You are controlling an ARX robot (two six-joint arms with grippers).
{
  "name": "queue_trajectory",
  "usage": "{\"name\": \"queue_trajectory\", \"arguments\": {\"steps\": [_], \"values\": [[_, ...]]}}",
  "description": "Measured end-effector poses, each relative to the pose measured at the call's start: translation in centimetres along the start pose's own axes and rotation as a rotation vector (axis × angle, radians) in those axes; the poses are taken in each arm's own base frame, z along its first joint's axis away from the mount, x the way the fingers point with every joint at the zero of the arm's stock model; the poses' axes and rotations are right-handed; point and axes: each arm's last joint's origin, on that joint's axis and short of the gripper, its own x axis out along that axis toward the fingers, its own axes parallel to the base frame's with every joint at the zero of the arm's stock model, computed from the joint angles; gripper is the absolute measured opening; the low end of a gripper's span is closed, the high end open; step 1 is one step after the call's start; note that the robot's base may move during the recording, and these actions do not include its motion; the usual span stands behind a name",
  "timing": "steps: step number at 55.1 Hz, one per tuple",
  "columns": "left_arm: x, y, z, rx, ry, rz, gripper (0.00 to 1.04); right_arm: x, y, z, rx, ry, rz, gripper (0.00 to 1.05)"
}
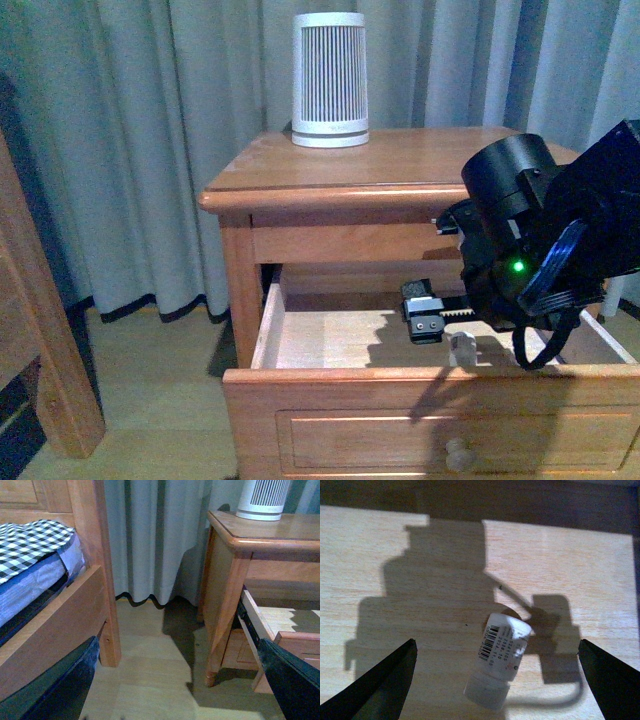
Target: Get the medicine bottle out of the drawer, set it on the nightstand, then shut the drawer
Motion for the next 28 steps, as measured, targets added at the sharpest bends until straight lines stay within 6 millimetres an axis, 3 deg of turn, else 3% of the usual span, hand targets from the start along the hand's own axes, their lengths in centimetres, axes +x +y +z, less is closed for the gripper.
{"name": "queue_trajectory", "arguments": {"steps": [13,24,28], "values": [[0.0,0.0,0.0,0.000,0.000,0.000,0.98,2.4,0.4,-0.8,0.019,0.030,0.001,0.98],[0.0,0.0,0.0,0.000,0.000,0.000,0.98,2.8,0.4,-1.2,0.056,0.042,0.009,0.98],[0.0,0.0,0.0,0.000,0.000,0.000,0.98,2.9,0.4,-1.2,0.068,0.038,0.011,0.90]]}}
